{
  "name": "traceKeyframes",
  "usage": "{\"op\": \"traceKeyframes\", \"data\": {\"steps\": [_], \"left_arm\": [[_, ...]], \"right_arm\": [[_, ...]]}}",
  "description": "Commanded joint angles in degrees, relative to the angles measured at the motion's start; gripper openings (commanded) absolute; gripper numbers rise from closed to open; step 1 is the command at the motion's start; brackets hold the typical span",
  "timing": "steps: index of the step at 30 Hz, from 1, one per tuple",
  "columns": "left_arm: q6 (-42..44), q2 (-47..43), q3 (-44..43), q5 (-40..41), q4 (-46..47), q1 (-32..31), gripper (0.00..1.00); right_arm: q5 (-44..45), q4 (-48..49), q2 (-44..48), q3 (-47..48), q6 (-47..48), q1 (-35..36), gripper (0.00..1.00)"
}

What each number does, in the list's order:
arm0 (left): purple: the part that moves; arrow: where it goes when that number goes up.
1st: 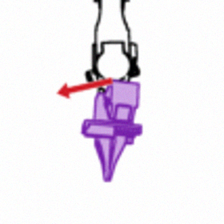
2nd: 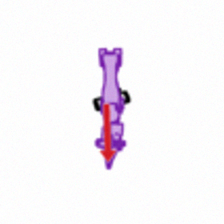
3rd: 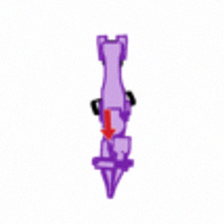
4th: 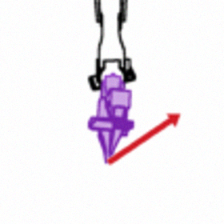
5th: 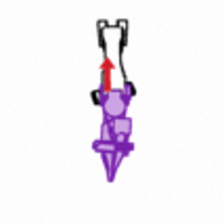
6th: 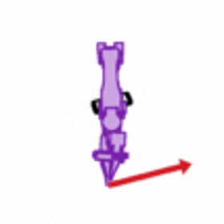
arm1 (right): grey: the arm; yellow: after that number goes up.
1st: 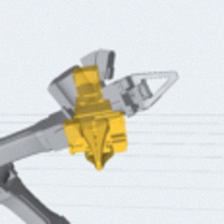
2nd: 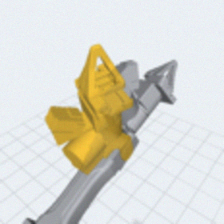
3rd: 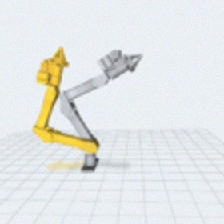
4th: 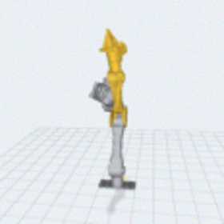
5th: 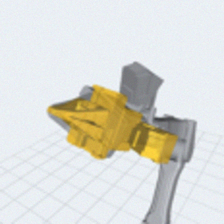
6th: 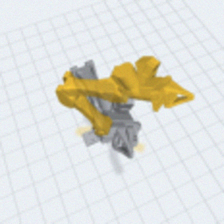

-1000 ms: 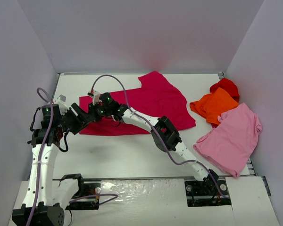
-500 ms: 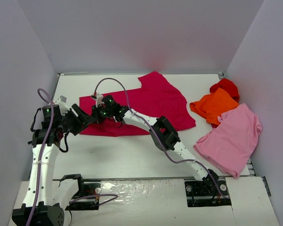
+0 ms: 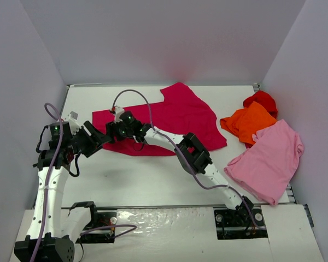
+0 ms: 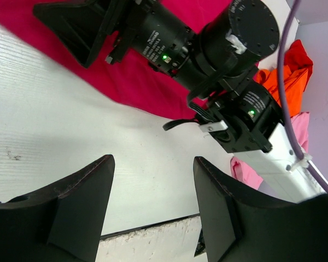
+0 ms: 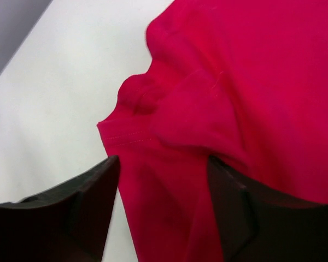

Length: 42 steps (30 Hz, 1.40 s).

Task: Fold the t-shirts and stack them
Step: Fold the flattened tshirt in 1/3 of the way

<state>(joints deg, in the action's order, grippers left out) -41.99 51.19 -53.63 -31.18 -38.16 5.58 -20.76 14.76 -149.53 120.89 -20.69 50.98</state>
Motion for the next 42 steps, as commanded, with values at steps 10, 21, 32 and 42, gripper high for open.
{"op": "traceKeyframes", "data": {"steps": [10, 21, 32, 42], "left_arm": [[1.31, -1.44, -3.15, 0.94, -0.08, -0.05, 0.56], [1.29, -1.27, -2.98, 1.21, 0.01, -0.05, 0.56], [1.35, -1.33, -1.95, 1.59, 0.36, -0.11, 0.56], [2.30, -0.95, -1.54, 1.97, -0.29, -0.05, 0.56]], "right_arm": [[9.64, 0.96, 14.35, -5.76, 0.70, 0.86, 0.66], [3.25, 3.70, 12.27, -4.74, -3.29, 4.57, 0.15], [3.83, 1.77, 4.75, 2.80, -1.31, 4.30, 0.00], [4.41, 1.85, 2.91, 2.28, -0.64, 1.38, 0.00]]}}
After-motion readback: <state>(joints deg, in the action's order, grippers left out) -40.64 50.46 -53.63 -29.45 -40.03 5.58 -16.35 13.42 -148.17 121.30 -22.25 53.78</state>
